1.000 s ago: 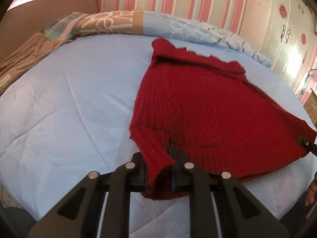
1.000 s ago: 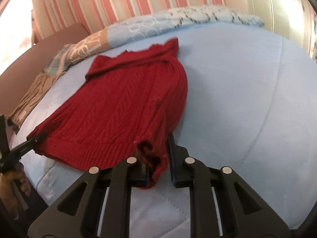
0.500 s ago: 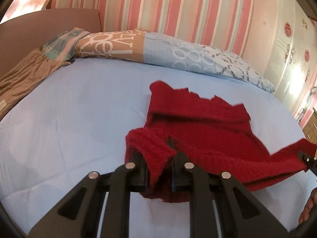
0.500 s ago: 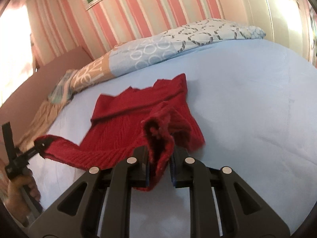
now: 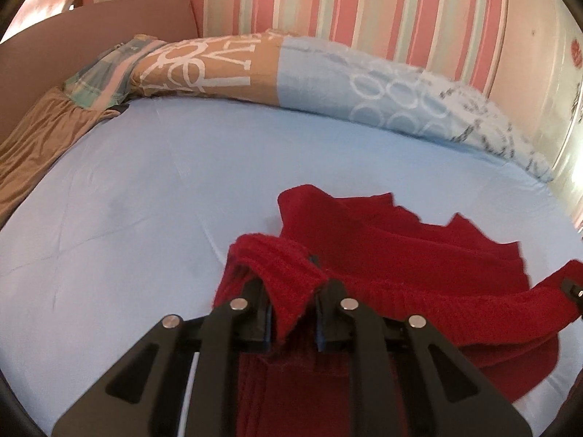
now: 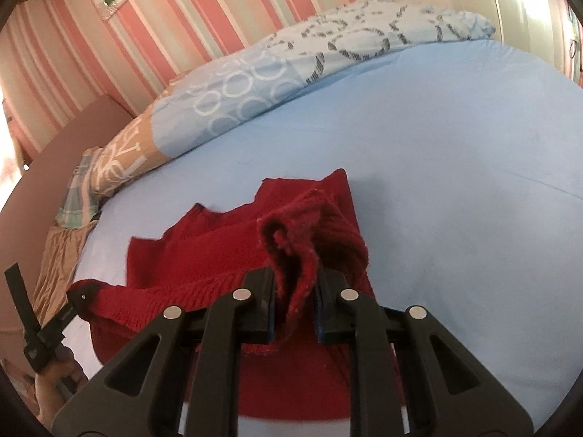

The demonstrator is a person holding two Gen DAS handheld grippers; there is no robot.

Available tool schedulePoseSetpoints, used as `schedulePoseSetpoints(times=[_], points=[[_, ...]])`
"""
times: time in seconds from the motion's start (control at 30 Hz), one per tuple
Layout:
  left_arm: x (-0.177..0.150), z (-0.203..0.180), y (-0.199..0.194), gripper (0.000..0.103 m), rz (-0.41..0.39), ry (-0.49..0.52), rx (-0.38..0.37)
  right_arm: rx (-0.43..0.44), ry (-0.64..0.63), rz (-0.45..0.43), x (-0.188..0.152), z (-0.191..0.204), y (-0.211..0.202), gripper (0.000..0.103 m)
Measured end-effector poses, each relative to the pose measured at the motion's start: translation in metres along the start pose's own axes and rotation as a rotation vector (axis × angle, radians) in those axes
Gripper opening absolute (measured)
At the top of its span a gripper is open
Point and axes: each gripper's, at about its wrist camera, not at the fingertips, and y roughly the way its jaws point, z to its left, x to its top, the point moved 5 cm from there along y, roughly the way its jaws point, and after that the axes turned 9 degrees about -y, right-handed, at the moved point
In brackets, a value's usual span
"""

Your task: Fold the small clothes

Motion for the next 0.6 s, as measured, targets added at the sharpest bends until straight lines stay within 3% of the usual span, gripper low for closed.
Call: schedulePoseSetpoints(times=[0.2,0.47,0.53,0.57,0.6], points=[[0.011,-0.004,0.049,0.02,0.024,0.018,0.028,-0.025,0.014,0.066,0.006,-0.013,0.053,0.017],[0.022,-0.013,0.085,0.022,0.04,0.07,0.067,-0.045,-0.048,0.082,0.017,-0.017,0.075,0.02],[0.025,-0.016,0.089,0.026,0.04,0.088,0.077,-0.043,-0.06,0.081,0.021,-0.017,0.08,0.021],[0.027,-0.018,0.091,0.033,0.043,0.094,0.084,-0.048,-0.068,0.09,0.022,-0.016,0.083,0.022],[0.03,-0.018,0.094,0.048,0.045,0.089,0.081,-0.047,-0.071,0.097,0.023,-0.016,0.087,0.022]])
